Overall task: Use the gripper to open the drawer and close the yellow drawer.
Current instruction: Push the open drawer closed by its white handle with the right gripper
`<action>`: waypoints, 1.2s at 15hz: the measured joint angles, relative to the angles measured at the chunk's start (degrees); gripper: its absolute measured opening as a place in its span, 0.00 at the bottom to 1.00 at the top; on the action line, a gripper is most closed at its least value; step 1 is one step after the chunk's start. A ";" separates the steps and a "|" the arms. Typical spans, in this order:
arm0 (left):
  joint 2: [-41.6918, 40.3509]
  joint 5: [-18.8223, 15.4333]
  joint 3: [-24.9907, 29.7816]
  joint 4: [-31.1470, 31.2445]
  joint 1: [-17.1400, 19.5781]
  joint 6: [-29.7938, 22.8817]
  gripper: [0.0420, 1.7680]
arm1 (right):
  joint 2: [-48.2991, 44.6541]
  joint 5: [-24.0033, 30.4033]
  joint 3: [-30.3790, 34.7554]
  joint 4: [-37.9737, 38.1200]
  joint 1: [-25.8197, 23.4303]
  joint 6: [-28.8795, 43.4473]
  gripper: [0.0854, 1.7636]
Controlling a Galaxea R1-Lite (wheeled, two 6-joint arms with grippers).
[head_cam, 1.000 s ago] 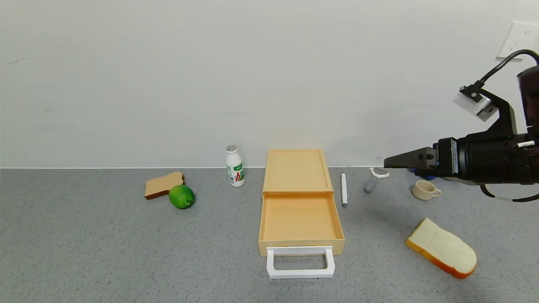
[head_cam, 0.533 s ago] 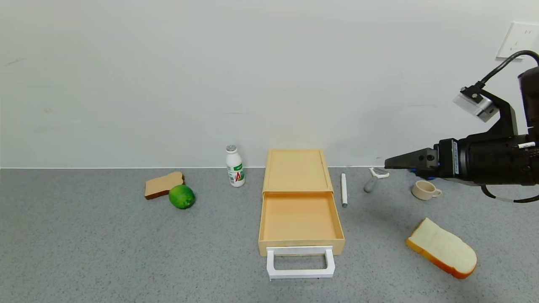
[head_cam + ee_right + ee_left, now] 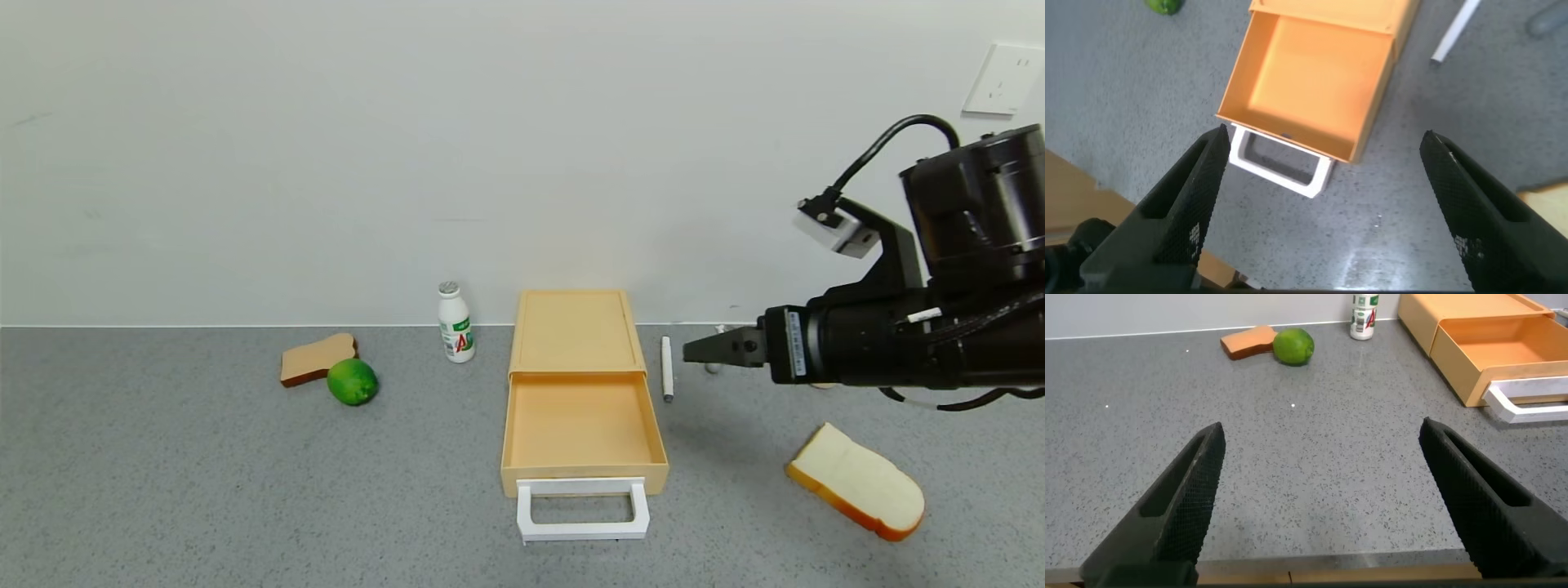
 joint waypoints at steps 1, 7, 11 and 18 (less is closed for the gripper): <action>0.00 0.00 0.00 0.02 0.00 0.01 0.97 | 1.18 -1.79 -0.68 0.22 2.71 0.99 0.97; 0.00 0.00 0.00 0.00 0.00 0.01 0.97 | 12.37 -11.80 -5.16 0.85 15.15 6.70 0.97; 0.00 0.00 0.00 0.00 -0.02 0.01 0.97 | 20.14 -18.57 -7.24 0.88 19.43 11.35 0.97; 0.00 0.00 0.00 0.00 0.00 0.00 0.97 | 28.92 -23.03 -11.04 5.85 22.52 18.27 0.97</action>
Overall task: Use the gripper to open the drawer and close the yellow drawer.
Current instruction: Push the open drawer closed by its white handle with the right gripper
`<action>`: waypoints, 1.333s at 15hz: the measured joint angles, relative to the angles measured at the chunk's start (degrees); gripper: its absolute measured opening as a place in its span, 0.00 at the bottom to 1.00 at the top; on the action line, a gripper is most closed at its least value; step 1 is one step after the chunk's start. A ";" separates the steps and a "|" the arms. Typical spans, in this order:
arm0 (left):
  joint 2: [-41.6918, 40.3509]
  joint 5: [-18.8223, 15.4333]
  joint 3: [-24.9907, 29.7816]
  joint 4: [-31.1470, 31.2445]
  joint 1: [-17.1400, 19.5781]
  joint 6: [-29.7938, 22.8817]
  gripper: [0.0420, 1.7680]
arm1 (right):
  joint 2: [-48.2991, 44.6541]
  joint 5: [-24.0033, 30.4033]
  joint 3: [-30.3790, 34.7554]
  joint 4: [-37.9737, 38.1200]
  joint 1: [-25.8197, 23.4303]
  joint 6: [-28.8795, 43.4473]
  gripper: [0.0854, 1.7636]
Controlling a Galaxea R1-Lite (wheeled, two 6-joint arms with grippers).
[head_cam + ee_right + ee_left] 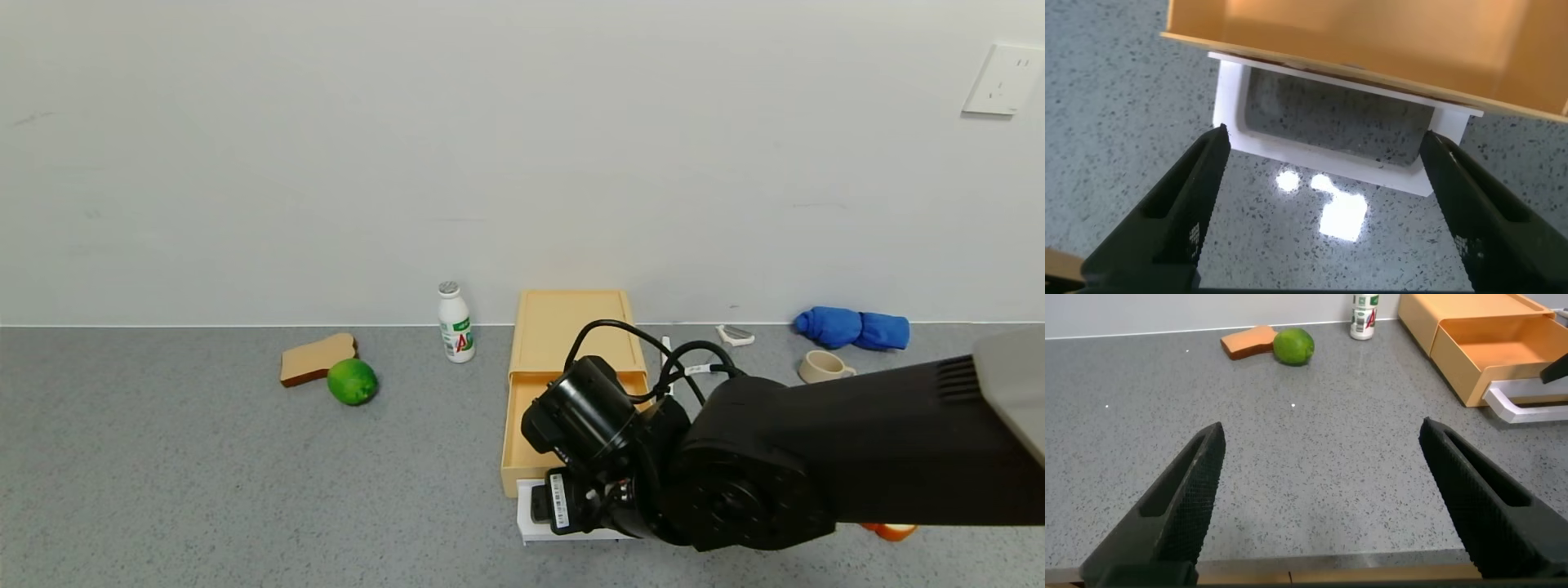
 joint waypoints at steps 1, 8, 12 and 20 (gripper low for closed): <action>0.00 0.00 0.00 0.00 0.00 0.00 0.97 | 0.90 -1.66 -0.67 0.57 0.20 0.85 0.97; 0.00 0.00 0.00 0.00 0.00 0.01 0.97 | 5.12 -4.96 -3.27 0.82 1.41 3.64 0.97; 0.00 0.00 0.00 0.00 0.00 0.01 0.97 | 6.17 -5.16 -4.67 0.85 1.33 4.79 0.97; 0.00 0.00 0.00 0.00 -0.02 0.01 0.97 | 8.68 -7.85 -8.33 0.74 0.83 5.07 0.97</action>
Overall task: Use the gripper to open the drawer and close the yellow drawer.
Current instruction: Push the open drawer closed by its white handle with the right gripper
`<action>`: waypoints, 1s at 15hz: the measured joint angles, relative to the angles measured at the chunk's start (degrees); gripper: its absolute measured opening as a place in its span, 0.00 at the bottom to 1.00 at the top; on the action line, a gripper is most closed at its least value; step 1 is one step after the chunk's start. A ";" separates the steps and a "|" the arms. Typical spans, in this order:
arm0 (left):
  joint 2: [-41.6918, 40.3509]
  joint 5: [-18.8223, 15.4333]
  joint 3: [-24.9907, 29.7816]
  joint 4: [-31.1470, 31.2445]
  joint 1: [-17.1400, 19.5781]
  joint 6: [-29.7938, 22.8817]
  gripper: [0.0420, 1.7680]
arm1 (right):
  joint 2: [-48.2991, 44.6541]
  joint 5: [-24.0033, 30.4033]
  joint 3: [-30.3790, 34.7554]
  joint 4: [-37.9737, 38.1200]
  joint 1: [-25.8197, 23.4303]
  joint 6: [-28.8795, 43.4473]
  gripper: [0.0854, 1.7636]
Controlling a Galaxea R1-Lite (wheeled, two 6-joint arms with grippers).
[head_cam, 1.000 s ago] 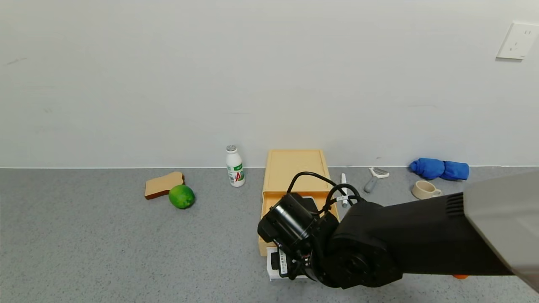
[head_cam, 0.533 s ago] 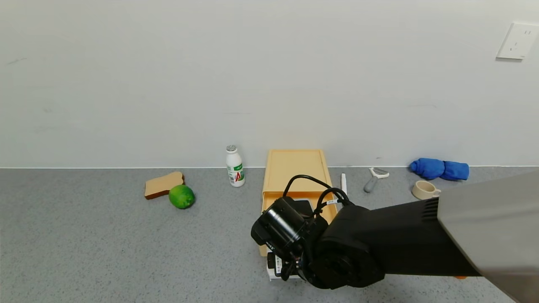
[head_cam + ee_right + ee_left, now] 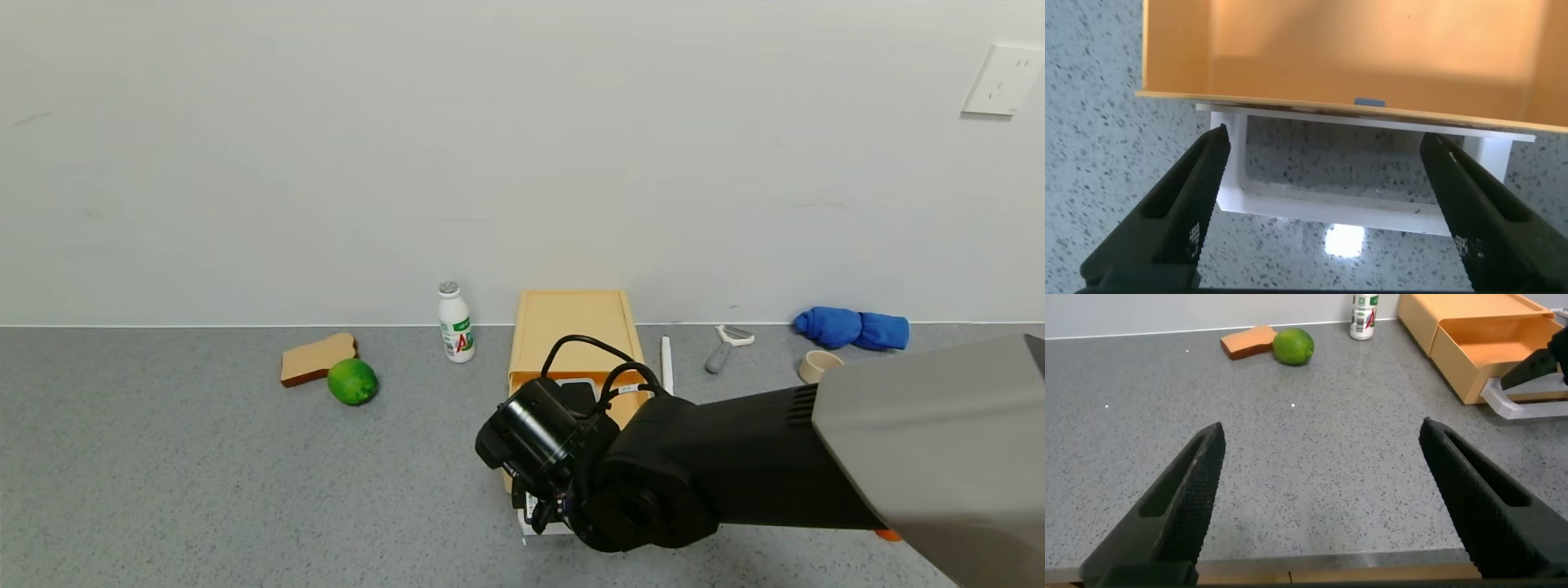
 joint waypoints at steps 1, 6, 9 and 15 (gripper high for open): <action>0.00 0.00 0.00 0.00 0.00 0.00 0.97 | 0.24 -0.02 -0.41 0.13 0.00 0.15 0.97; 0.00 0.00 0.00 0.02 0.02 0.00 0.97 | 2.10 -2.79 -3.36 0.13 0.39 0.22 0.97; 0.00 0.00 0.00 0.00 0.02 0.00 0.97 | 3.13 -3.06 -5.05 0.30 0.57 0.22 0.97; 0.00 0.00 0.00 0.02 0.02 0.00 0.97 | 5.68 -4.33 -9.22 0.24 0.17 -0.07 0.97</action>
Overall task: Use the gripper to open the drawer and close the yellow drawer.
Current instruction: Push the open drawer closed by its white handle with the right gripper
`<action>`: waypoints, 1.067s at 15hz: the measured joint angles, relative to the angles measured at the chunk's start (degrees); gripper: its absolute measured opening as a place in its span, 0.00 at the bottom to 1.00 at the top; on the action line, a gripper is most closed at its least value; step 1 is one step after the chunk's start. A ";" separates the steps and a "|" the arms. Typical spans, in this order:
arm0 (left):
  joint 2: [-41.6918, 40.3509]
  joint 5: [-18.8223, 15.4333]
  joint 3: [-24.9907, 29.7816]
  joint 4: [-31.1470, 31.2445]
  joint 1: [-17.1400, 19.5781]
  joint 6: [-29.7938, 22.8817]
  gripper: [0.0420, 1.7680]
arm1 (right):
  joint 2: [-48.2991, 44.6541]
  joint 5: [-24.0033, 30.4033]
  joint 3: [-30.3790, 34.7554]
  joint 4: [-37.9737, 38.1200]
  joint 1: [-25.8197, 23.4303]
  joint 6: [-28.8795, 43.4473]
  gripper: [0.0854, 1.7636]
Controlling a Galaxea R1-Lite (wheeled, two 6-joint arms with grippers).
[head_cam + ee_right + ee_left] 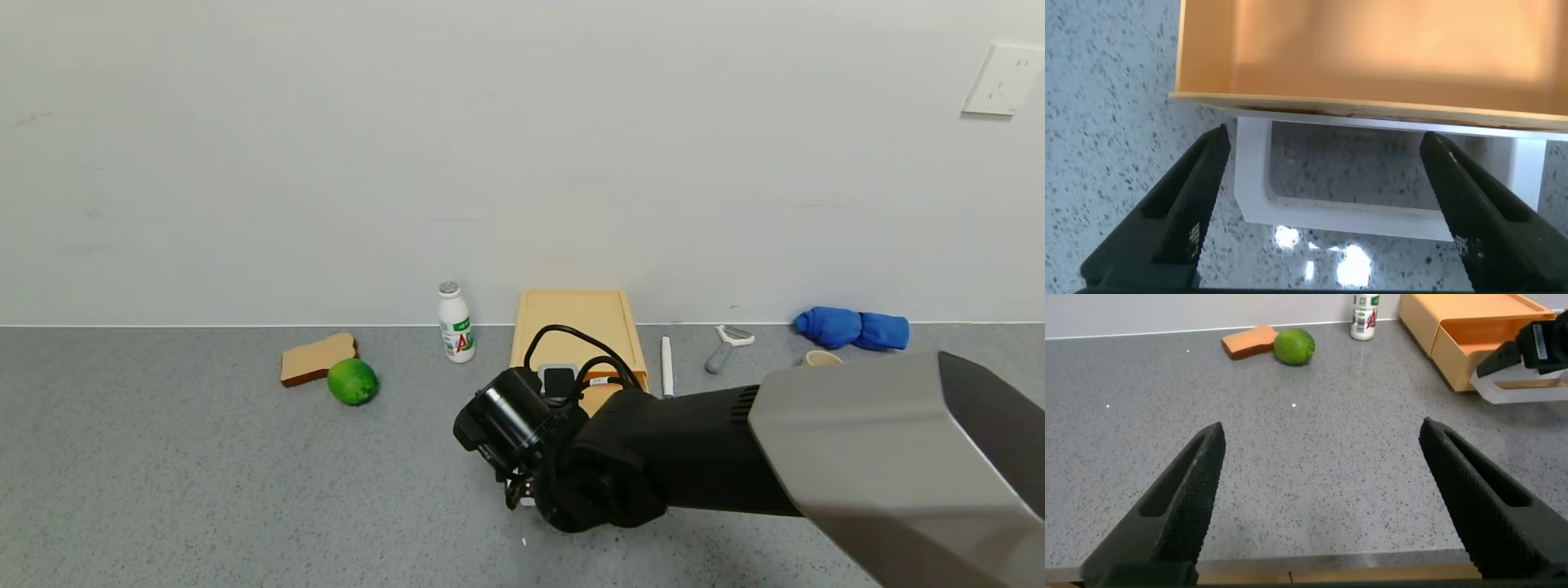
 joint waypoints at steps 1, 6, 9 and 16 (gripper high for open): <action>0.00 0.00 0.00 0.00 0.00 0.00 0.97 | 0.40 0.00 -0.83 0.02 0.00 -0.12 0.97; 0.00 0.00 0.00 -0.02 0.00 0.00 0.97 | 2.76 0.00 -5.64 0.02 -0.41 -1.27 0.97; 0.00 0.00 0.00 -0.02 0.00 0.00 0.97 | 4.40 0.13 -9.06 -0.20 -1.46 -2.90 0.97; 0.00 0.00 0.00 -0.02 0.00 0.00 0.97 | 8.02 1.21 -14.67 -1.29 -4.28 -6.86 0.97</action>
